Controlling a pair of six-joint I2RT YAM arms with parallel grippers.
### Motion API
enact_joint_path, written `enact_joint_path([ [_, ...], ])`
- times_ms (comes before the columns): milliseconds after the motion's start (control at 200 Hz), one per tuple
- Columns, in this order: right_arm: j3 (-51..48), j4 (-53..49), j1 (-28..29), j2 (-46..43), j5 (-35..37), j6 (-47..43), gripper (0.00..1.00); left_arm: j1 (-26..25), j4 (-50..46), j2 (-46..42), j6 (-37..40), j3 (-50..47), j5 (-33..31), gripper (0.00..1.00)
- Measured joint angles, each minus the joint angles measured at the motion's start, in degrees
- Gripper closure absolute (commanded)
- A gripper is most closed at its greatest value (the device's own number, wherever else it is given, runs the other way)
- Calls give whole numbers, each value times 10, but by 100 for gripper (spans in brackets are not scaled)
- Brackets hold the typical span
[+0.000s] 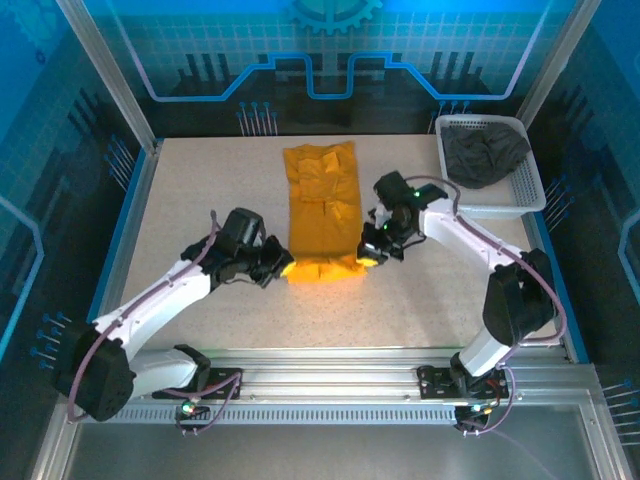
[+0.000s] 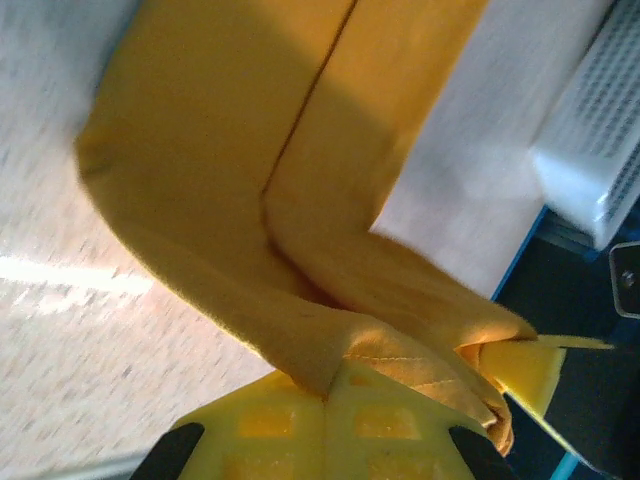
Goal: Fold and stack the t-shirts
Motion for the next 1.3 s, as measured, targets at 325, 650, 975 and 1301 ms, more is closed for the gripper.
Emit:
enact_joint_path([
  [325,271,-14,-51,226,26,2,100,86,65,198,50,148,-22,100],
  [650,424,-40,-92,395,6,9,62,123,99,407,90,285,22,86],
  [975,464,-68,-132,420,9,-25,44,144,83,380,129,267,23,47],
  [1301,35,92,-97,118,-18,15,43,80,150,158,-22,-48,16,40],
])
